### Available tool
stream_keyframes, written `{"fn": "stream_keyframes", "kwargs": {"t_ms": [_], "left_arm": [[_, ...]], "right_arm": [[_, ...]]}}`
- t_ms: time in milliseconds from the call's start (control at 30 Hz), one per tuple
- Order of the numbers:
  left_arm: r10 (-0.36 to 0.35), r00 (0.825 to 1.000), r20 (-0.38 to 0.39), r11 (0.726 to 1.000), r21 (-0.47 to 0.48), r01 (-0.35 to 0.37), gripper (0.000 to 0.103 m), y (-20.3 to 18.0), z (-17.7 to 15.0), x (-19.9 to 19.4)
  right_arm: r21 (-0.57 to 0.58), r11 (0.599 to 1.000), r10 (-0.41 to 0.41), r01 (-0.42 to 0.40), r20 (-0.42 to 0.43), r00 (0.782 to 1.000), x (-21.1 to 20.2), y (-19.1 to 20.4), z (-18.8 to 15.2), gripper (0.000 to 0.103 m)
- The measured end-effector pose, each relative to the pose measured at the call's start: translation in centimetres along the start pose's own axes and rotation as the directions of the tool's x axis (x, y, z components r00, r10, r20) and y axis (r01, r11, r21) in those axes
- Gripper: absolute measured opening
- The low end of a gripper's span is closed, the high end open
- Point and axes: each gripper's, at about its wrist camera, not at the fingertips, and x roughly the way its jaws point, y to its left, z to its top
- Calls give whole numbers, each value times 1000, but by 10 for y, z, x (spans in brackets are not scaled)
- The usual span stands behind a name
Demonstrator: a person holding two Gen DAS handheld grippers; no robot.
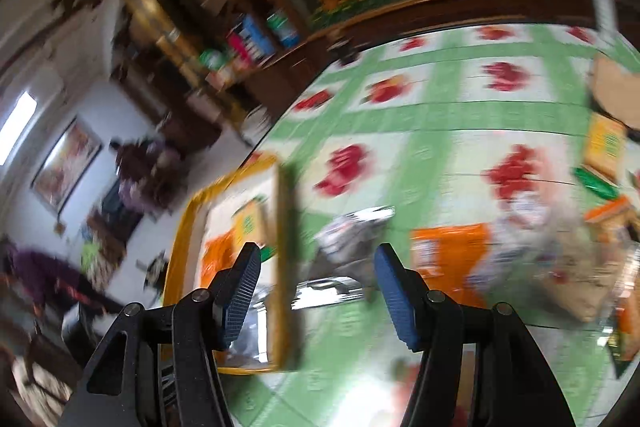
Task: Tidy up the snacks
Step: 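Release the biscuit bag and foil pack into the tray with both grippers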
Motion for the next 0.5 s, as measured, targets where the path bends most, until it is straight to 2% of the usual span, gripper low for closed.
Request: {"fn": "stream_keyframes", "kwargs": {"t_ms": [100,200,333,500], "left_arm": [[-18,1000,6,1000,-6,18,78,-3,3,-4],[-33,999,6,999,3,33,78,-10,5,-6],[-50,999,8,999,19,50,78,-20,7,-8],[-59,998,8,998,26,58,78,-23,9,-7]], "right_arm": [[40,999,-27,27,14,1000,-12,-21,1,64],[66,997,-29,30,-17,999,-13,-33,-2,64],[64,995,-70,74,-55,996,-5,-36,-6,64],[40,996,-83,86,-77,994,8,-29,-9,64]]}}
